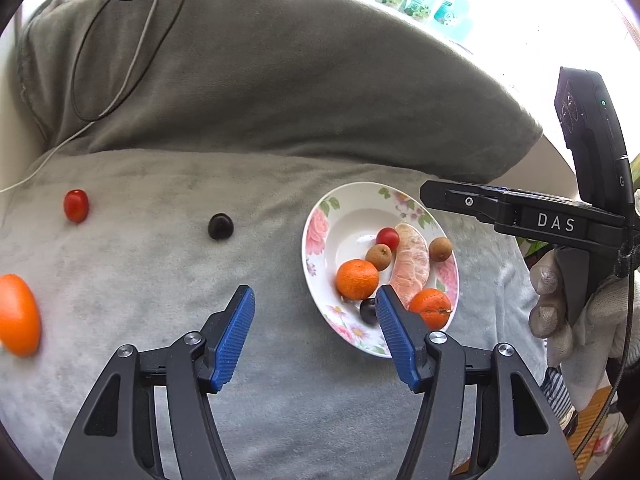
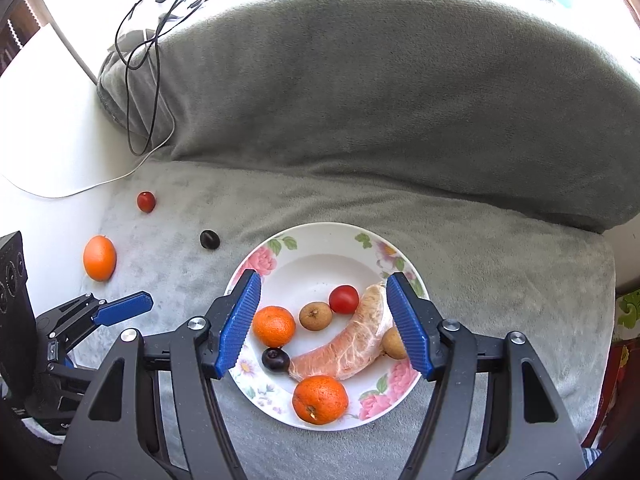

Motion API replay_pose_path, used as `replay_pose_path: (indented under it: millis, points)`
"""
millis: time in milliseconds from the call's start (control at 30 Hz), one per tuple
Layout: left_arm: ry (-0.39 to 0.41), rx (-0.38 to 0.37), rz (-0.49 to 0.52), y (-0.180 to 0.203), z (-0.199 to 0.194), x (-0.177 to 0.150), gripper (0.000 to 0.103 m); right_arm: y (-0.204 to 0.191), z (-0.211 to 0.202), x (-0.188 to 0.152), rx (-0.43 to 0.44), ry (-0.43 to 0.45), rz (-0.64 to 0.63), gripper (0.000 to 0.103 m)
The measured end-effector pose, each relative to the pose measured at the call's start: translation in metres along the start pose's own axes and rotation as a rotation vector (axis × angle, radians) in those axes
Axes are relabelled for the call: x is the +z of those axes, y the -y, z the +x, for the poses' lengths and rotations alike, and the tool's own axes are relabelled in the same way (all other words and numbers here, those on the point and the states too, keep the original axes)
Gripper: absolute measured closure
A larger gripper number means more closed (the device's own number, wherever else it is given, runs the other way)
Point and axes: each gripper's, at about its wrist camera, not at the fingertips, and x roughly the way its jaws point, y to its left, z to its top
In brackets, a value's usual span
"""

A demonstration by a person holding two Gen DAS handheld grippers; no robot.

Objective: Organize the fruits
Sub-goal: 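Move the left gripper to the cherry tomato while the right moves to the dark plum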

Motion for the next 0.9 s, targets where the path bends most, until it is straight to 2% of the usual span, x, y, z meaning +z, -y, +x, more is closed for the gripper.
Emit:
replay_pose_path:
  millis: [133, 400, 600, 900]
  points:
    - [0.007, 0.028, -0.016, -0.017, -0.005, 0.002, 0.04, -0.012, 0.004, 0.005, 0.01, 0.003, -0.032, 0.035]
    - [0.043, 0.092, -0.103, -0.064, -0.016, 0.014, 0.041, -0.034, 0.013, 0.014, -0.014, 0.002, -0.098, 0.035]
    - [0.05, 0.145, -0.127, -0.093, -0.018, 0.026, 0.041, -0.046, 0.025, 0.025, -0.049, -0.024, -0.112, 0.035]
    - [0.057, 0.186, -0.172, -0.14, -0.016, 0.041, 0.041, -0.059, 0.047, 0.035, -0.006, -0.051, -0.115, 0.035]
